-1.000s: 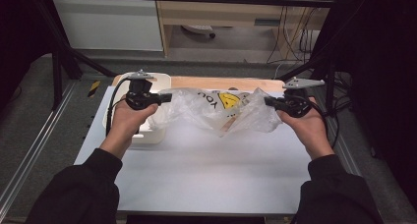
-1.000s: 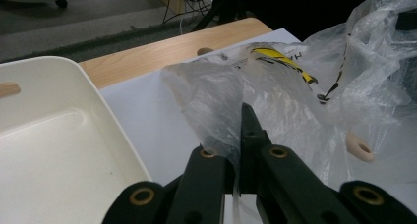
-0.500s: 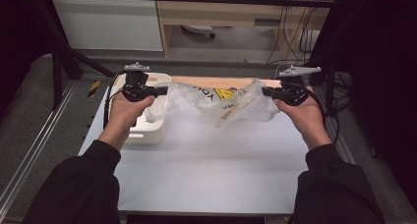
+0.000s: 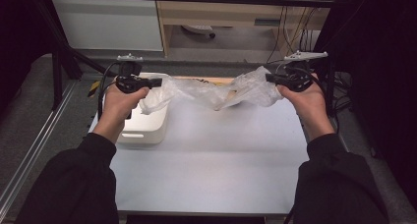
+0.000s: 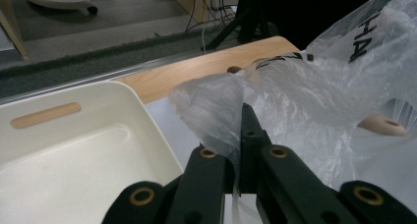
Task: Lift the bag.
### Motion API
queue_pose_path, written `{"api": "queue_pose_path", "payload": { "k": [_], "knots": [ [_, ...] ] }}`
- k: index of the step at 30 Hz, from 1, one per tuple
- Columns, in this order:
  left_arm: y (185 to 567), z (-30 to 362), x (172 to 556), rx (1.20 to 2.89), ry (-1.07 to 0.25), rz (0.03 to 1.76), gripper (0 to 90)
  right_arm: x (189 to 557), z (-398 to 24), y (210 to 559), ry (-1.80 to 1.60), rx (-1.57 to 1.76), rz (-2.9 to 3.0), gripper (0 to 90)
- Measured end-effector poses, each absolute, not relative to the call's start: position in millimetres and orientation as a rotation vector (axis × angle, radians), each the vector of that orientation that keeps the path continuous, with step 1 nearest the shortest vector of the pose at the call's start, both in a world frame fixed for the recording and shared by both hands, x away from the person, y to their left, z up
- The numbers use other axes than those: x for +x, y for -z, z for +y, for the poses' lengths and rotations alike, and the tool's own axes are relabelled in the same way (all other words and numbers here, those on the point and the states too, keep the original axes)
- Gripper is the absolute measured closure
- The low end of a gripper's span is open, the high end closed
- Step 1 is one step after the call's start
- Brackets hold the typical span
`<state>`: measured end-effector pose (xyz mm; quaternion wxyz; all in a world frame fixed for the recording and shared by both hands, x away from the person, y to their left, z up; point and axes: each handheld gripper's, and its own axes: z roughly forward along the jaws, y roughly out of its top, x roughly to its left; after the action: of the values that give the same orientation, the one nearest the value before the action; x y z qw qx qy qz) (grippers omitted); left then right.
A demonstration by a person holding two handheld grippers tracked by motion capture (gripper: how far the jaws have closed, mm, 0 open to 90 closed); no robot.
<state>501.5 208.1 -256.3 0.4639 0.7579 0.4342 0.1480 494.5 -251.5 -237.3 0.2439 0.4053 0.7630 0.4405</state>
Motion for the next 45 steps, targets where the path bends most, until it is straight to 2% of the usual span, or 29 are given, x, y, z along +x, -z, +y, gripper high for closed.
{"api": "queue_pose_path", "payload": {
  "k": [19, 30, 38, 45],
  "knots": [
    [238, 205, 505, 1.842, -0.394, 1.060, 90.0, 498, -263, 221, -1.222, 1.129, 2.037, 90.0],
    [227, 198, 521, 1.880, -0.425, 1.076, 90.0, 517, -261, 204, -1.175, 1.133, 2.013, 90.0],
    [218, 191, 528, 1.805, -0.459, 1.049, 90.0, 525, -270, 192, -1.182, 1.158, 1.936, 90.0],
    [227, 193, 529, 1.812, -0.457, 1.071, 90.0, 524, -269, 200, -1.188, 1.155, 1.949, 90.0]
  ]
}}
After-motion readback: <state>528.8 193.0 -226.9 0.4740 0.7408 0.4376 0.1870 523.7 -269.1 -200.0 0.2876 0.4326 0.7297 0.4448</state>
